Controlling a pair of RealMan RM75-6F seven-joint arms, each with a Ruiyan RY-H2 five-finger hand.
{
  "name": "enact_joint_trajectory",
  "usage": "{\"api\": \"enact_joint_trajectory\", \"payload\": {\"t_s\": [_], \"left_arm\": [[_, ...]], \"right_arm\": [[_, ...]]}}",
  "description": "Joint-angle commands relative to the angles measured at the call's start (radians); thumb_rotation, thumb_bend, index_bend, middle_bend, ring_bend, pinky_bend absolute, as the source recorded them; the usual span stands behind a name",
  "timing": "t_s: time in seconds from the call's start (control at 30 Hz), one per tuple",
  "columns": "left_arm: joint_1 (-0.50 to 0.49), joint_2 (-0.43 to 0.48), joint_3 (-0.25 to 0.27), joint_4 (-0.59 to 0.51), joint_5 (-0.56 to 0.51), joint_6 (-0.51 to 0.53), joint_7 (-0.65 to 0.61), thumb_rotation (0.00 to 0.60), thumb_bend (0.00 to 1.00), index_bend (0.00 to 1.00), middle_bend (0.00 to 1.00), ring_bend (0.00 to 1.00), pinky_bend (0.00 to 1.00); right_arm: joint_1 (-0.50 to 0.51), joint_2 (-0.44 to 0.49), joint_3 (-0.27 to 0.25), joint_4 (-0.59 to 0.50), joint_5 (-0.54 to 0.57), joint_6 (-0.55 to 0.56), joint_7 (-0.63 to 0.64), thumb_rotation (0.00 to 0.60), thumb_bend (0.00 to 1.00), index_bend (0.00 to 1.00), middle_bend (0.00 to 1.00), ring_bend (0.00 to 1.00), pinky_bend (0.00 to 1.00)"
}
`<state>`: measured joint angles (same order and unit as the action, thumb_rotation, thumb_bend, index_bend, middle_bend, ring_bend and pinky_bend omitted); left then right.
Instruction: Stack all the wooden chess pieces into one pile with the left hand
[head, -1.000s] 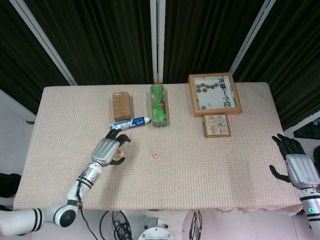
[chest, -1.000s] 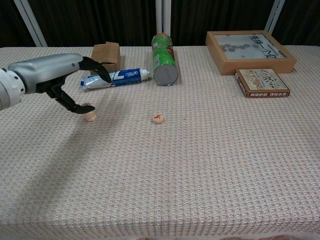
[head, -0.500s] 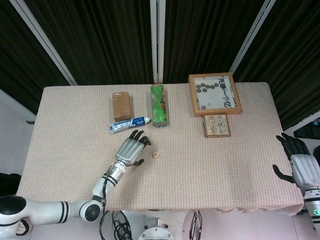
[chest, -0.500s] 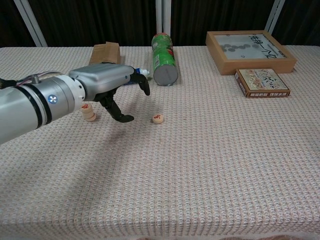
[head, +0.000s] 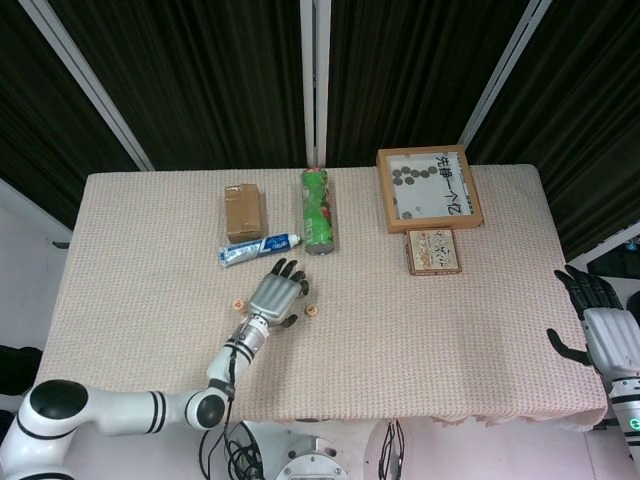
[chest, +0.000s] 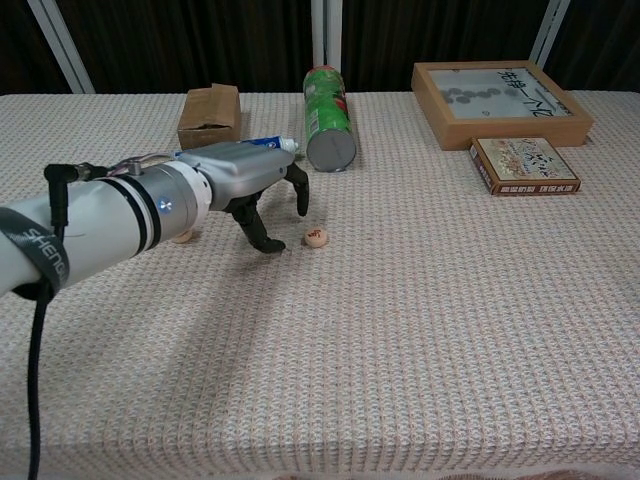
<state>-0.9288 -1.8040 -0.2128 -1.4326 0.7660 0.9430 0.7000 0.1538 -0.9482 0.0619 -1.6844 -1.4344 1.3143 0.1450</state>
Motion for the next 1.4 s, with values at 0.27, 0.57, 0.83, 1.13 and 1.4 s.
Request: {"api": "enact_joint_trajectory", "payload": {"t_s": [0.27,0.57,0.83,1.13,1.4], "left_arm": [[-0.006,-0.013,0.015,0.007,0.020,-0.011,-0.040,0.600,0.26,0.40,0.19,0.00,0.00],[-0.023,-0.039,0.016,0.047,0.031,-0.032,-0.071,0.600,0.26,0.40,0.19,0.00,0.00],[-0.030,-0.047,0.018,0.057,0.052,-0.033,-0.089,0.600,0.26,0.41,0.19,0.00,0.00],[-0.031,-0.050,0.022,0.066,0.061,-0.029,-0.098,0.600,0.26,0.43,0.19,0.00,0.00],[-0.029,-0.055,0.020,0.076,0.076,-0.015,-0.107,0.600,0.26,0.49,0.21,0.00,0.00]], "right_arm": [[0.000,-0.001,0.001,0.000,0.001,-0.001,-0.003,0.600,0.30,0.00,0.00,0.00,0.00],[0.001,-0.001,0.000,0.001,0.000,-0.004,-0.002,0.600,0.29,0.00,0.00,0.00,0.00],[0.004,-0.002,0.001,0.004,0.005,-0.010,-0.001,0.600,0.29,0.00,0.00,0.00,0.00],[0.004,-0.002,0.001,0.002,0.005,-0.011,-0.005,0.600,0.29,0.00,0.00,0.00,0.00],[0.005,-0.003,0.001,0.004,0.006,-0.014,-0.004,0.600,0.29,0.00,0.00,0.00,0.00]]}}
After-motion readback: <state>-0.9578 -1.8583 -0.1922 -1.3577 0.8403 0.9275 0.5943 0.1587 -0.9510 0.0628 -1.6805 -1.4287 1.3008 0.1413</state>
